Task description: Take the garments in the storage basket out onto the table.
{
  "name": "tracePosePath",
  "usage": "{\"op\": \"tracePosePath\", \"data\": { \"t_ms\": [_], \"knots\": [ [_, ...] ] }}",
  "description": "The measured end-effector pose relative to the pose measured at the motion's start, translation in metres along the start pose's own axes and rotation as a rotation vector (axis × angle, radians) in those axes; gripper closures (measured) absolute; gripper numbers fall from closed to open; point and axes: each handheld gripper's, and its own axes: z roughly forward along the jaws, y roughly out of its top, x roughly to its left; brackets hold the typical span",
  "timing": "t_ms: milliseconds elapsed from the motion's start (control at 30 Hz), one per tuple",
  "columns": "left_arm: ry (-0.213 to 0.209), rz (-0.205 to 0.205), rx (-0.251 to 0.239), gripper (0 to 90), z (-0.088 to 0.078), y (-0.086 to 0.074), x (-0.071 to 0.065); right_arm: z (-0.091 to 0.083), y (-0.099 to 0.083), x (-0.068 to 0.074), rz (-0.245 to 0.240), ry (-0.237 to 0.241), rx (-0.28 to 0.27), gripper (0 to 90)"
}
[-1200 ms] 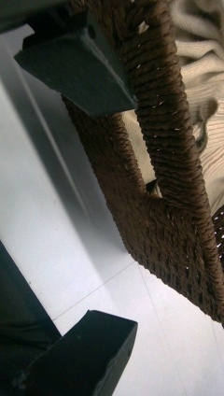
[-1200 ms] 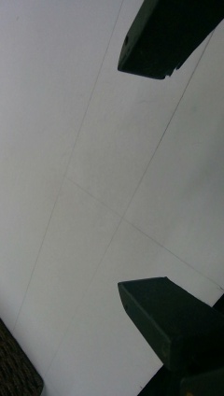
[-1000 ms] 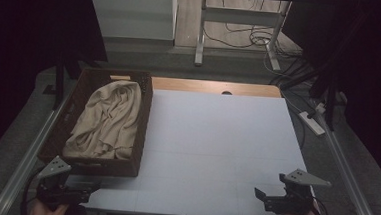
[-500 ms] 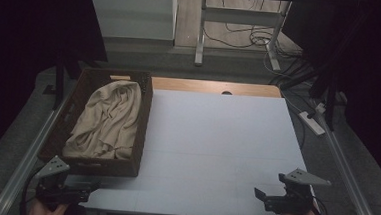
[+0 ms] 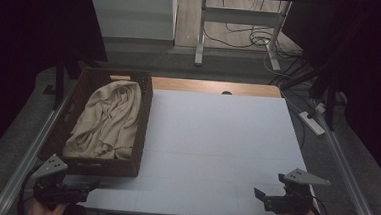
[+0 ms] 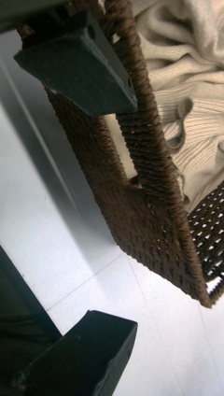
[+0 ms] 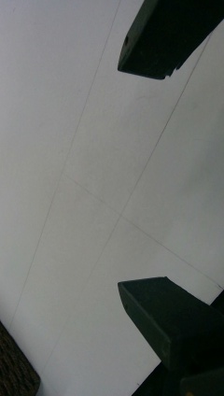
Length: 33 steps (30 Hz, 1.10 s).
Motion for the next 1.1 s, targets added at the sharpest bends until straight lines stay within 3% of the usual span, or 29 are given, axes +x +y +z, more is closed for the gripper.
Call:
{"op": "tracePosePath", "data": {
  "t_ms": [233,400,500,767,867,900,1100],
  "knots": [
    [-0.063,0.014,-0.008,0.0,-0.004,0.009,0.004,0.000,0.000,0.000,0.001,0.003,0.000,0.0],
    [-0.065,0.052,-0.010,0.0,-0.004,0.018,0.003,0.001,0.000,0.000,0.001,0.001,0.005,0.0],
    [-0.089,0.042,-0.018,0.2,-0.003,0.022,0.004,0.001,0.000,0.000,0.002,0.001,0.006,0.0],
    [-0.075,0.087,-0.040,0.5,-0.004,0.034,0.004,0.000,0.000,0.000,-0.003,-0.003,-0.001,0.0],
    [-0.073,0.079,-0.039,0.0,-0.002,0.038,0.006,0.000,0.000,0.001,-0.007,-0.005,-0.001,0.0],
    [-0.053,0.055,-0.009,0.0,-0.001,0.042,0.008,0.001,0.000,0.001,-0.008,-0.007,0.000,0.0],
    [-0.063,0.009,-0.025,0.0,0.001,0.050,0.017,0.001,0.000,0.000,-0.005,-0.002,0.005,0.0]
  ]
}}
